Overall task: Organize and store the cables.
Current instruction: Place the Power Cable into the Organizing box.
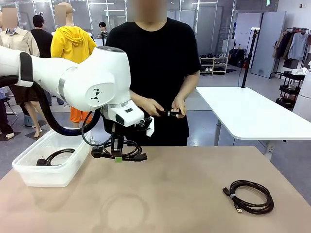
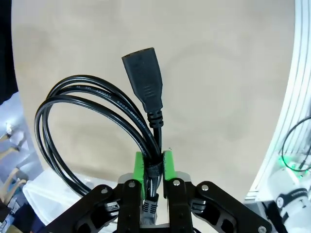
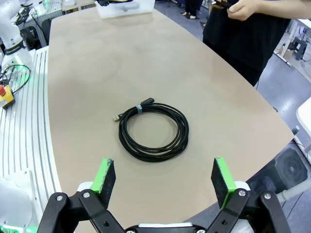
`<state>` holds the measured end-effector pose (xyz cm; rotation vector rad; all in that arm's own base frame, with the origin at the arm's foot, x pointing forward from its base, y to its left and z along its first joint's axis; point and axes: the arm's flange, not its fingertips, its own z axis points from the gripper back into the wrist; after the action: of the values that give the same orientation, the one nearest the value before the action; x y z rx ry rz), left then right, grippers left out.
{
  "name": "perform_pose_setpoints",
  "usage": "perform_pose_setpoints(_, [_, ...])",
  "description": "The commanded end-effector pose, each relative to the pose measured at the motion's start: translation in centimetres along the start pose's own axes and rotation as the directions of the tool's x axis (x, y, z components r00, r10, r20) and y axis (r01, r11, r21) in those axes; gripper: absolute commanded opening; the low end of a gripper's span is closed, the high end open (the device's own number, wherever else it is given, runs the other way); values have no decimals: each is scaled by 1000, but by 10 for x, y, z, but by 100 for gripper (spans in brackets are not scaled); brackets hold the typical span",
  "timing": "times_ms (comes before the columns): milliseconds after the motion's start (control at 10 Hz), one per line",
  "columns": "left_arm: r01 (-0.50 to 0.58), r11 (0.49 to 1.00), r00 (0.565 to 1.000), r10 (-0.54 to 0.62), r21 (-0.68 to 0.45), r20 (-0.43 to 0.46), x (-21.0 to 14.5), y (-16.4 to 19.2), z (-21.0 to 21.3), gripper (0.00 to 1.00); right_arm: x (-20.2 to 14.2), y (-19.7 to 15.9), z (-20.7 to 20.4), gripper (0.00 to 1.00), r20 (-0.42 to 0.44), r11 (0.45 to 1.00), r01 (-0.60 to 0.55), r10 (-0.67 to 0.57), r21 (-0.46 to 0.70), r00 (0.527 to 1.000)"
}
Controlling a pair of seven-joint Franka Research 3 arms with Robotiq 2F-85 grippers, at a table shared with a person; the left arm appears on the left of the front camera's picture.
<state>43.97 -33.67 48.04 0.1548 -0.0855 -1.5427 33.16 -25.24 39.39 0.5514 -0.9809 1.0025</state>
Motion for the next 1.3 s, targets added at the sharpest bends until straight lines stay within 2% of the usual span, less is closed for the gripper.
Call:
perform_pose_setpoints(0, [-16, 1000, 1000, 16, -4, -19, 13, 2, 3, 0, 1, 4, 0, 100, -8, 1000, 1, -1, -2, 1000])
perform_pose_setpoints(200, [-16, 1000, 1000, 16, -4, -19, 13, 2, 3, 0, 1, 4, 0, 100, -8, 1000, 1, -1, -2, 1000])
perform_pose_setpoints(300, [0, 1000, 1000, 0, -8, 0, 10, -1, -2, 18, 1, 4, 0, 100, -8, 1000, 1, -1, -2, 1000])
perform_pose_setpoints(400, [150, 987, 988, -151, 66, 14, -24, 1, 9, 18, 1, 4, 0, 100, -8, 1000, 1, -1, -2, 1000])
perform_pose_setpoints(500, [228, 971, 973, -231, 76, 21, -60, 2, 17, 18, 1, 4, 0, 100, -8, 1000, 1, -1, -2, 1000])
perform_pose_setpoints(800, [269, 948, 960, -278, 170, 30, -153, 24, 30, 18, 1, 4, 0, 100, -8, 1000, 1, -1, -2, 1000])
perform_pose_setpoints(1000, [246, 943, 969, -247, 224, -26, -214, 42, 32, 18, 1, 4, 0, 100, -8, 1000, 1, -1, -2, 1000])
perform_pose_setpoints(1200, [299, 916, 954, -298, 269, -45, -264, 54, 27, 18, 1, 4, 0, 100, -8, 1000, 1, -1, -2, 1000])
